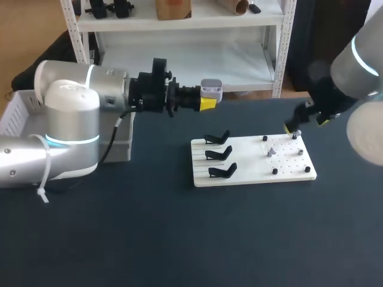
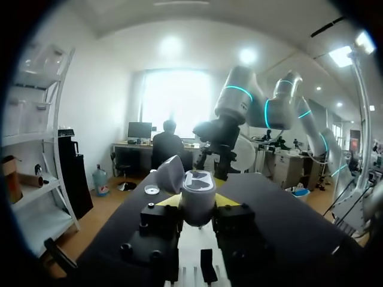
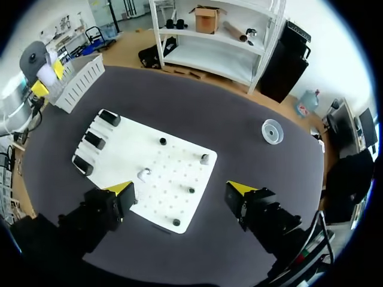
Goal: Pick up each earbud case from the left stands, insert the matching earbuds, close the lid, and place the case in the box.
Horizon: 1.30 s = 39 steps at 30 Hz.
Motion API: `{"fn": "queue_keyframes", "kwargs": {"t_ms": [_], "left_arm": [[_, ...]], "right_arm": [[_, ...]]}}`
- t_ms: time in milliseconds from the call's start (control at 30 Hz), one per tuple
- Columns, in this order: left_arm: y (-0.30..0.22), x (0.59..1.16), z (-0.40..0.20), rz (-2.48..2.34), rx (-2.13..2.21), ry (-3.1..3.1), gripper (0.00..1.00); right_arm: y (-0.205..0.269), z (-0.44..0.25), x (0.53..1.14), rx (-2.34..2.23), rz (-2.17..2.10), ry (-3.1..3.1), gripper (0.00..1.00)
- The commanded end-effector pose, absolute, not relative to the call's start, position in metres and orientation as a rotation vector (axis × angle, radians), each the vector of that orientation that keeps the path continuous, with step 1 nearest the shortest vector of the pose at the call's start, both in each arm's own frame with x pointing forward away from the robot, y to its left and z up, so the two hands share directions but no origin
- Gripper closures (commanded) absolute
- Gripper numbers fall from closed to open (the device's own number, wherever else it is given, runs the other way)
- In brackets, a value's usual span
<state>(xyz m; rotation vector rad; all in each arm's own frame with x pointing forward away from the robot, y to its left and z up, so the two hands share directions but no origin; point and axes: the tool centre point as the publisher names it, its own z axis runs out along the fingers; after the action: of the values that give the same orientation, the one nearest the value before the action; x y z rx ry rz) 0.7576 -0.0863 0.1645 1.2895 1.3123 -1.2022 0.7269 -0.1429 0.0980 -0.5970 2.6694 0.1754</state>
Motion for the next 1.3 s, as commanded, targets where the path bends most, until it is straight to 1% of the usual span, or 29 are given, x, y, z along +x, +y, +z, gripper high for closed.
{"fn": "queue_keyframes", "kwargs": {"t_ms": [33, 233, 1300], "left_arm": [[-0.0803, 0.7658, 0.1596, -1.216, 1.269, 1.288, 1.00], [-0.0817, 0.7716, 0.1558, -1.148, 1.295, 1.362, 1.00], [-0.0817, 0.7716, 0.1558, -1.148, 1.295, 1.362, 1.00]], "right_arm": [[-0.1437, 0.0900, 0.7303, -0.552, -0.046, 2.668, 0.00], [-0.1449, 0.0834, 0.7299, -0.528, -0.026, 2.681, 0.00], [-0.1470, 0.0833, 0.7313, -0.473, -0.042, 2.677, 0.00]]}}
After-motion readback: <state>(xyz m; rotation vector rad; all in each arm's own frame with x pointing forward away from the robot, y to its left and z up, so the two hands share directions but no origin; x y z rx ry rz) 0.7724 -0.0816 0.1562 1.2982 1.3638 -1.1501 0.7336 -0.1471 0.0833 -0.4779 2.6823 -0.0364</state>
